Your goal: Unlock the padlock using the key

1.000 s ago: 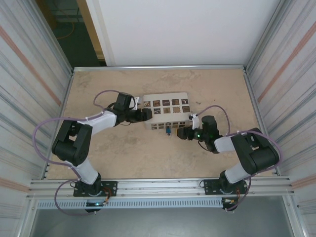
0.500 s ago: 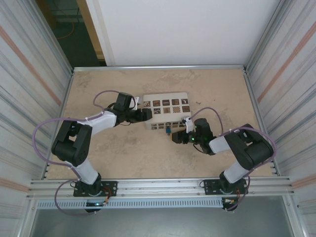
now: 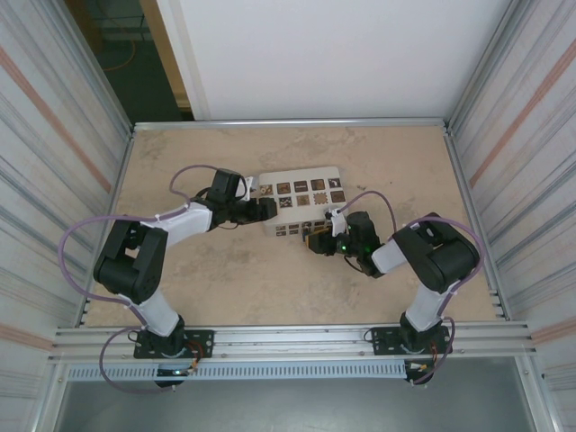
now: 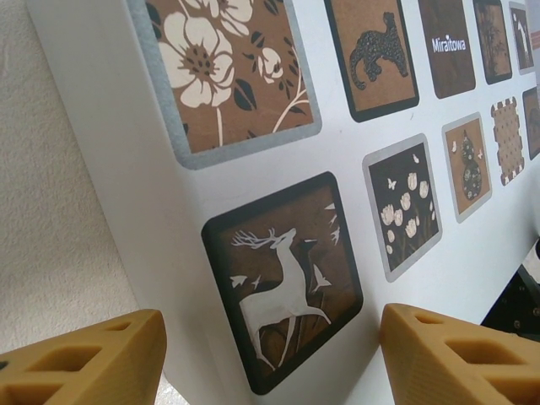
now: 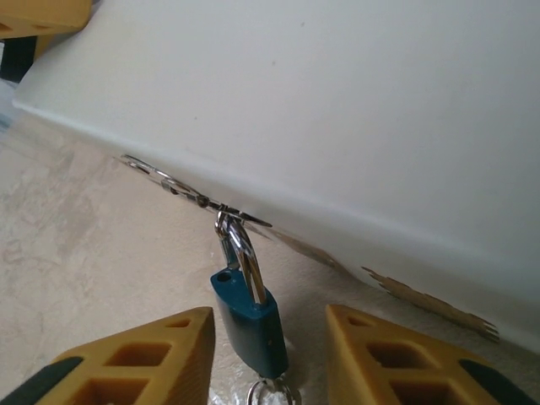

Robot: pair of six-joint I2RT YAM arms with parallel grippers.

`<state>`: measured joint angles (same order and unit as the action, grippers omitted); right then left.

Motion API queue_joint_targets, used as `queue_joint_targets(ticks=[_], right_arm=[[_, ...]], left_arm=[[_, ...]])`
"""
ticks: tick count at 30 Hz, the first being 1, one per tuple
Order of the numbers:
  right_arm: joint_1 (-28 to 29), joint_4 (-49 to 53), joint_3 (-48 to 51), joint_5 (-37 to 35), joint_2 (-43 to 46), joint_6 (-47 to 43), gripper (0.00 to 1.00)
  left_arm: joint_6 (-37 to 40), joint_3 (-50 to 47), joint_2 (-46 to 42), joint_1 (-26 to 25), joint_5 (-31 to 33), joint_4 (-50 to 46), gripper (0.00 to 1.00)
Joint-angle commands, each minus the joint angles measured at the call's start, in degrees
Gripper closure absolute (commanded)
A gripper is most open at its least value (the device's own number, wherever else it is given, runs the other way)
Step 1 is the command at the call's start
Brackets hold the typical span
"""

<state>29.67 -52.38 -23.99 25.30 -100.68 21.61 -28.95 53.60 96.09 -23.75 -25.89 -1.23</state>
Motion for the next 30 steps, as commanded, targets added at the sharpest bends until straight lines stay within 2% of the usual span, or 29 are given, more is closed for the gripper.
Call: queue_joint_targets(ticks=[1,8,12,16,23,30], right_arm=[[0.91,1.67,-0.82,0.65,-2.56,0.06,0.67],[1.18,1.56,-0.45,0.33,-2.45,0.24,0.84],[1.42,3.82,0.06,-2.69,-0.61,-0.01,0.93],[2.98,11.84,-0.49,-10.42,3.33,-1.76,1.0],[5.42,27.49,-3.22,-24.88,8.53,2.92,1.0],[8.95,45.75,-10.81,-40.03,8.28,9.02,1.0]], left_arm=[[-0.48,-1.22,-0.95,-0.27,2.33,-2.62,0.33],[-0.58,-1.27,-1.13,-0.25,3.0,-3.19,0.33],[-0.59,-1.64,-1.91,-0.25,3.95,-3.85,0.33],[-1.53,-2.7,-3.07,-0.4,4.53,-3.91,0.33],[-3.0,-4.38,-4.48,-1.89,5.52,-3.87,0.33],[-5.35,-5.94,-6.1,-4.73,6.88,-3.78,0.34]])
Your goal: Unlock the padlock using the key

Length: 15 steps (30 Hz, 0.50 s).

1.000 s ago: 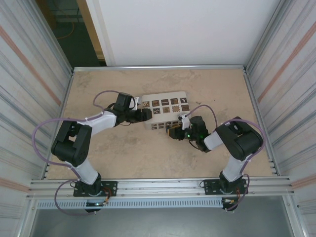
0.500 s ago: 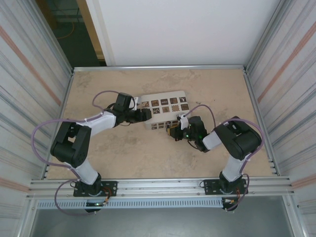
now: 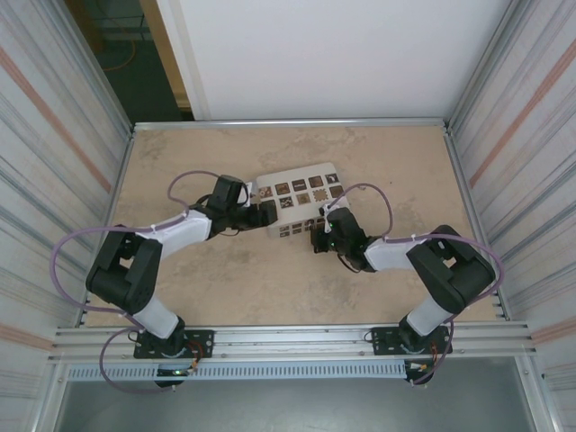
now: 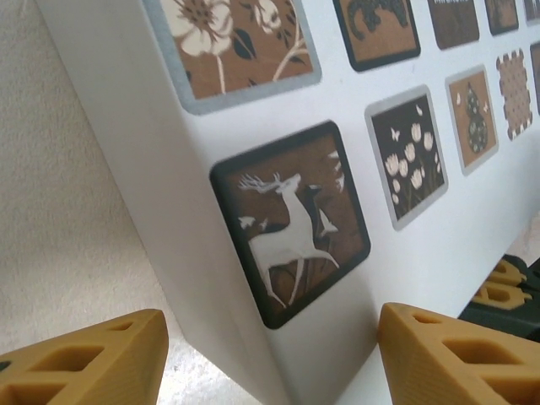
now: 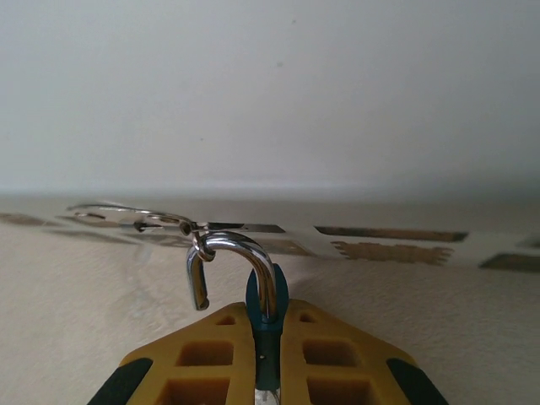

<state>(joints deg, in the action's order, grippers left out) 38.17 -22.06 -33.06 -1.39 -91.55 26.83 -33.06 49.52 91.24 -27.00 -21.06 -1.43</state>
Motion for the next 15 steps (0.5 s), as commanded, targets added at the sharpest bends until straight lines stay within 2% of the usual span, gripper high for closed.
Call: queue_joint_targets(ticks=[1,4,10,15], right_arm=[[1.19,18.64,-3.38,-16.57,-1.48,4.43,1.0],[3.61,24.08,-6.51,-23.98,-2.86,5.92,1.0],[6.75,29.0,-9.98,-30.78,-4.51,8.53,1.0],[9.6,30.01,-12.59,-31.15,-6.32,7.95,0.8]], left_arm=[[-1.44,-2.02,-1.45,-1.96,2.4,-3.62,0.34],[-2.12,-2.4,-2.19,-2.87,3.04,-3.58,0.34],[-2.93,-3.46,-2.8,-2.97,3.02,-2.41,0.34],[-3.25,-3.55,-2.74,-2.97,2.64,-1.66,0.34]])
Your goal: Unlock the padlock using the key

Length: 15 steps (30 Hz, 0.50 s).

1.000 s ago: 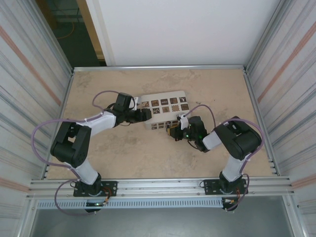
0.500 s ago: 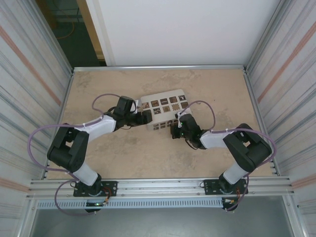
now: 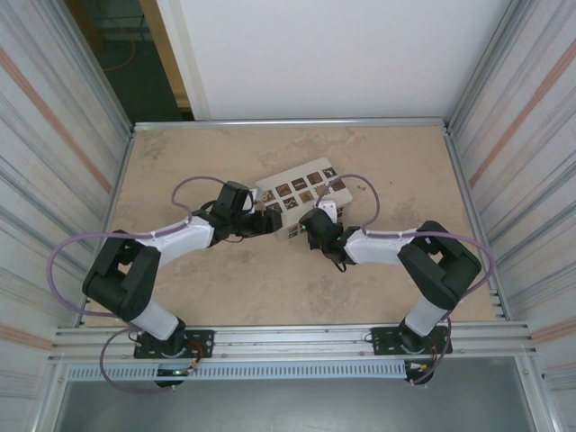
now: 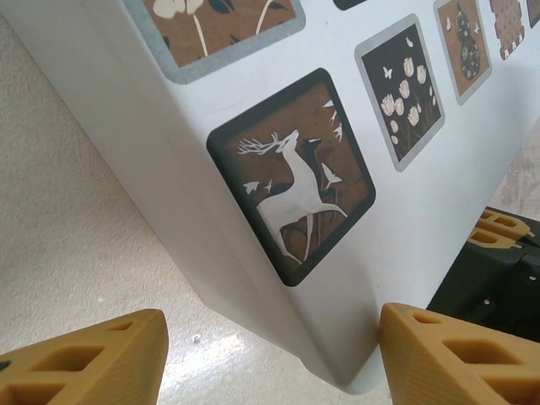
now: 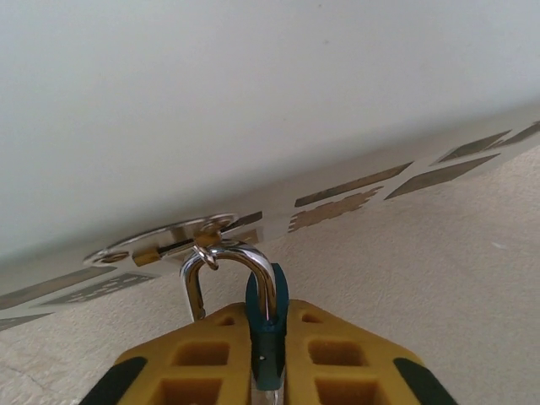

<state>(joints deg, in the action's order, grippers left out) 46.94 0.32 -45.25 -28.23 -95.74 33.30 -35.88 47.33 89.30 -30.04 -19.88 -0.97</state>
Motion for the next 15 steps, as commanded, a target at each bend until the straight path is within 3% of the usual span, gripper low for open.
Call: queue_joint_targets(ticks=[1,8,15], right_arm=[[1.41,7.8,-0.63,-3.82,-2.03,1.08,0.74],[4.96,8.18,2.35,-0.32,2.56,0.16,0.51],[6.02,10.79,7.49,3.77,16.21,-3.26,0.22]], left_arm=[[-0.4,-1.36,-0.88,0.12,1.44,-2.11,0.34],[-0.07,-1.5,-1.49,0.16,2.19,-2.5,0.34],[0.06,-1.13,-1.82,0.38,2.03,-2.81,0.33]])
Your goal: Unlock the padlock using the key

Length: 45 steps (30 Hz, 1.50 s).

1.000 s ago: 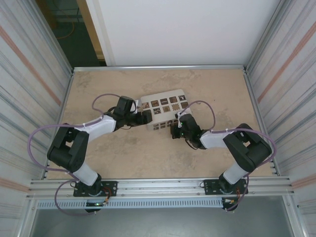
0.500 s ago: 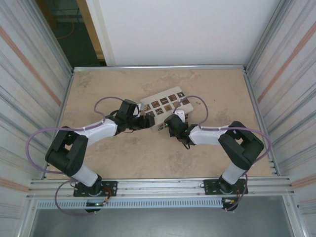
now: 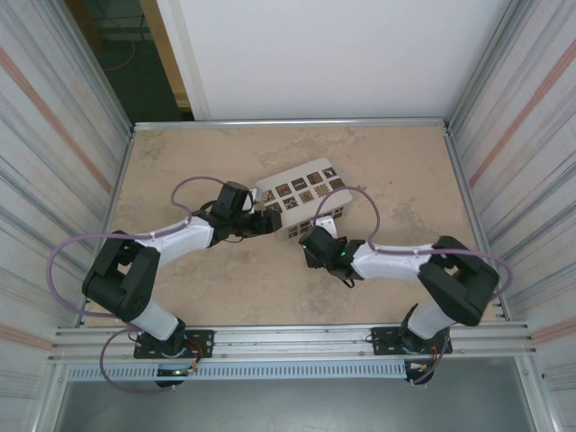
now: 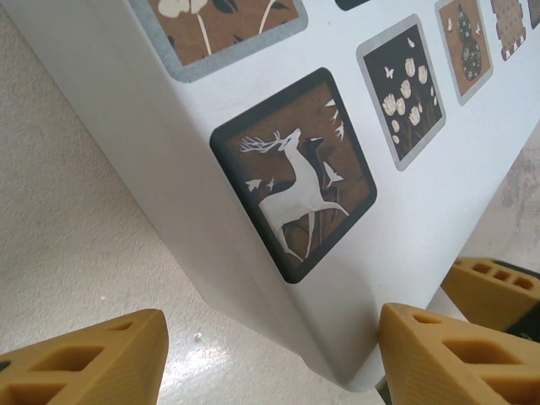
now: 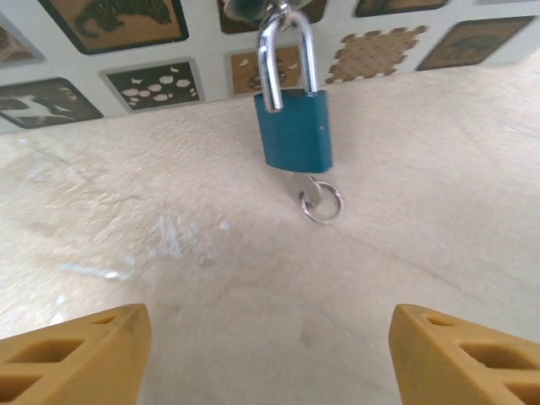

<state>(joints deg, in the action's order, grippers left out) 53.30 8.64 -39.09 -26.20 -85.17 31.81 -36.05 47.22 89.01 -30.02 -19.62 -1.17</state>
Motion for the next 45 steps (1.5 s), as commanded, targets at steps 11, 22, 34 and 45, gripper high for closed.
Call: queue_joint_targets(ticks=[11,22,34,45], right_arm=[[-25.67,-11.05,10.77,49.18,21.12,-9.02,0.29],[-32.37,-24.11,8.34,57.39,1.97,-11.67,0.55],[-32.29,-33.42,7.78,52.73,-7.1,-13.94,0.6],[-31.85,-37.67,6.12,53.09,-11.68,-13.8,0.69]], left_arm=[[0.65,-1.34,-2.97,0.88,1.99,-3.28,0.33],[0.49,-0.99,-2.44,0.84,0.64,-2.78,0.33],[1.61,0.4,-4.39,1.28,1.29,-4.93,0.33],[5.16,4.45,-7.15,5.81,-0.51,-8.15,0.33]])
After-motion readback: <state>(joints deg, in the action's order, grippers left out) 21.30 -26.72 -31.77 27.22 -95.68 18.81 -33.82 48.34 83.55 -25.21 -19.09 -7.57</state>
